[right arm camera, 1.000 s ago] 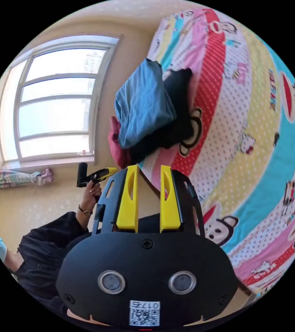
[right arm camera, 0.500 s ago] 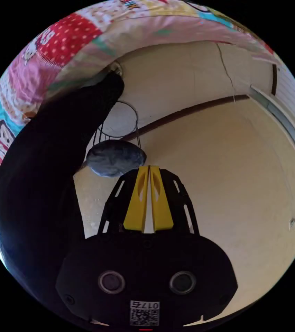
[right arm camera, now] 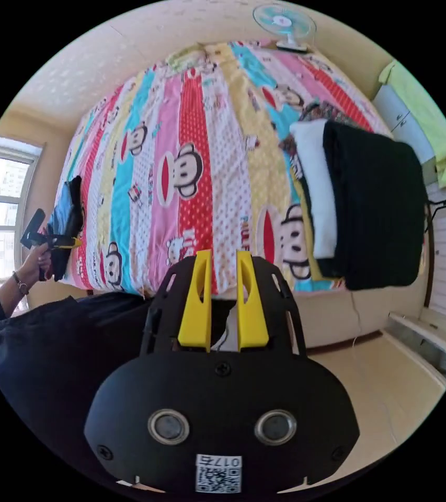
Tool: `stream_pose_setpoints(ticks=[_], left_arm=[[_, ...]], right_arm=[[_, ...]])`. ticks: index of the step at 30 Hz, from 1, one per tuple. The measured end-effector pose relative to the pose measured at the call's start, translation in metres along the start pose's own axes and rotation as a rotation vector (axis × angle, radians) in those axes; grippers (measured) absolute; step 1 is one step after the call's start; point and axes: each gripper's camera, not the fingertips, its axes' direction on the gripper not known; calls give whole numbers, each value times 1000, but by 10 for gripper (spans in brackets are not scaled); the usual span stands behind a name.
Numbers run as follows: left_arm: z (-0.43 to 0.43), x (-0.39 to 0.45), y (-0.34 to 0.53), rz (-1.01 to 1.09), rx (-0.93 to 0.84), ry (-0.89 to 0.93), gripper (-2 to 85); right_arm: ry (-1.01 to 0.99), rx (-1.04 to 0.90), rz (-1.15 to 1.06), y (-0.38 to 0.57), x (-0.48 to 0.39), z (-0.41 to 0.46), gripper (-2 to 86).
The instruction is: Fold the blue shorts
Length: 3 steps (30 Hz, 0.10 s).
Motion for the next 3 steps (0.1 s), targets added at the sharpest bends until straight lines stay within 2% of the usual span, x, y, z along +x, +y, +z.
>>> stream_pose_setpoints(ticks=[3], left_arm=[[59, 91, -6, 94, -33, 44, -10]], right_arm=[[81, 208, 8, -12, 53, -67, 98]])
